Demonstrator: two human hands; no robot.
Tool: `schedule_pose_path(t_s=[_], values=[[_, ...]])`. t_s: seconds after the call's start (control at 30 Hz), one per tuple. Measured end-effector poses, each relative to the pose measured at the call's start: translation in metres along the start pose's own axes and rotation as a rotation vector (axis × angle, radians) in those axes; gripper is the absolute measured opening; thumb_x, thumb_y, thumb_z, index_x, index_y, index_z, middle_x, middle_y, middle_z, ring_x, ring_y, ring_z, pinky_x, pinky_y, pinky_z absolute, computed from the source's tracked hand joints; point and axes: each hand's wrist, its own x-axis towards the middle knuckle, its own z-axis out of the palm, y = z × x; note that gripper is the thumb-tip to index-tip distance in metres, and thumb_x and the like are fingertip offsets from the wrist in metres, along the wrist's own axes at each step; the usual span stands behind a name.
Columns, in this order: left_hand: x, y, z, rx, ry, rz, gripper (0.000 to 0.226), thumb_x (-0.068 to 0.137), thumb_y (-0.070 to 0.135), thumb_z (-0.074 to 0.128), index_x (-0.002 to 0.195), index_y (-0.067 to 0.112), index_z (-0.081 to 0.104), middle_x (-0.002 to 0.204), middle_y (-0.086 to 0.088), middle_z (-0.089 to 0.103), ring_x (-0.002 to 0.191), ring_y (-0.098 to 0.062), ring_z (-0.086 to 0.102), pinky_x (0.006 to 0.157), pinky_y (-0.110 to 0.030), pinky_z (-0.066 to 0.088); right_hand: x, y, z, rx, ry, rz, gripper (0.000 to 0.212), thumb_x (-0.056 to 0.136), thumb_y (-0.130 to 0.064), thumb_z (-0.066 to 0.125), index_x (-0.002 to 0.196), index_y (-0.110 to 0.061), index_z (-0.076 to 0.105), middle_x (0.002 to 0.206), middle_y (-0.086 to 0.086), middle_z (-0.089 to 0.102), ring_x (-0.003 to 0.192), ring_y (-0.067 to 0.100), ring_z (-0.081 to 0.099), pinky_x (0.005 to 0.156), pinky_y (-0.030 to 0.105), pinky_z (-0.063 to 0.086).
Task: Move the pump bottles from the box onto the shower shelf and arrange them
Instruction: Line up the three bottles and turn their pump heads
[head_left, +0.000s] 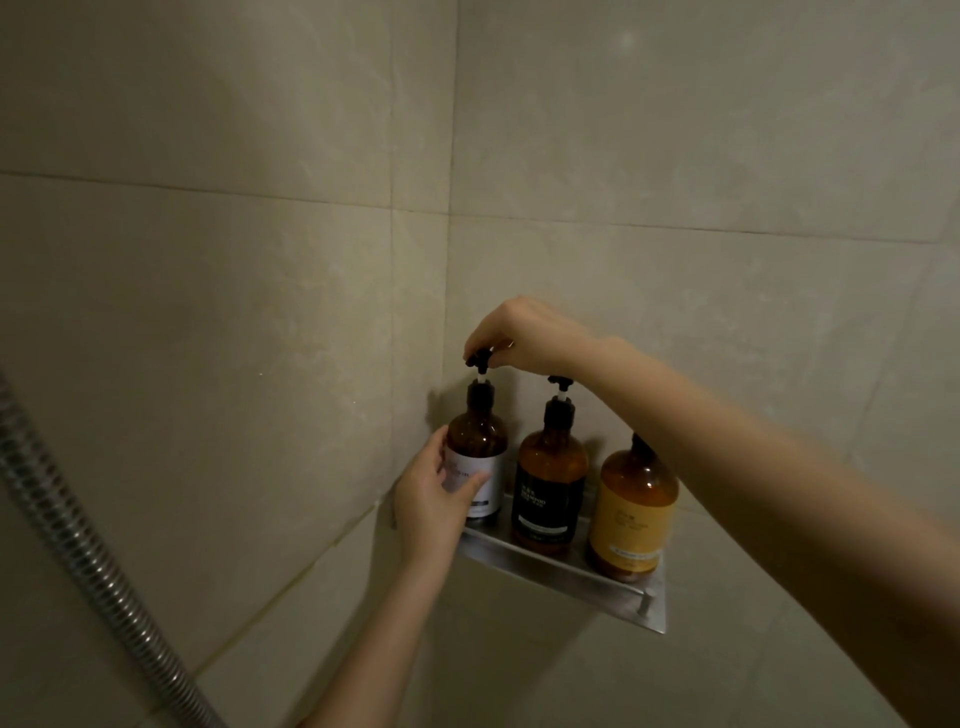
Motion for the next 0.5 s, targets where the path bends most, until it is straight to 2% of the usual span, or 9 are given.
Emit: schedule_pose_path(t_s=[0.17, 0.27, 0.5], values=[[0.0000, 0.0016, -0.0012, -0.005, -0.009, -0.017, 0.072, 0.073, 0.017, 0.076, 0.137, 0.024, 0.043, 0.134, 0.006, 0.055, 0.114, 0.001, 0.050, 0.098, -0.029, 0.047, -0.0016, -0.0013, -0.0014, -0.033, -0.017, -0.009, 0.035, 0.088, -0.004, 0.058, 0.120, -0.017, 0.065, 0.118, 0.005, 0.067, 0.104, 0.020, 0.063, 0.093, 0.032, 0.051], [-0.0007, 0.0036, -0.0018, -0.015, -0.021, -0.018, 0.073, 0.074, 0.015, 0.076, 0.138, 0.023, 0.042, 0.134, 0.005, 0.055, 0.115, 0.001, 0.049, 0.099, -0.027, 0.045, -0.0022, -0.0006, -0.0016, -0.038, -0.030, -0.007, 0.036, 0.089, -0.004, 0.058, 0.121, -0.017, 0.064, 0.119, 0.005, 0.067, 0.106, 0.020, 0.063, 0.094, 0.035, 0.050], [-0.0022, 0.0079, -0.0029, -0.028, -0.025, -0.026, 0.072, 0.074, 0.013, 0.075, 0.138, 0.020, 0.043, 0.135, 0.002, 0.054, 0.116, -0.002, 0.049, 0.099, -0.028, 0.045, -0.0016, 0.0057, 0.0046, 0.050, 0.015, 0.011, 0.036, 0.086, -0.002, 0.061, 0.118, -0.016, 0.066, 0.118, 0.005, 0.068, 0.104, 0.020, 0.065, 0.093, 0.031, 0.051]])
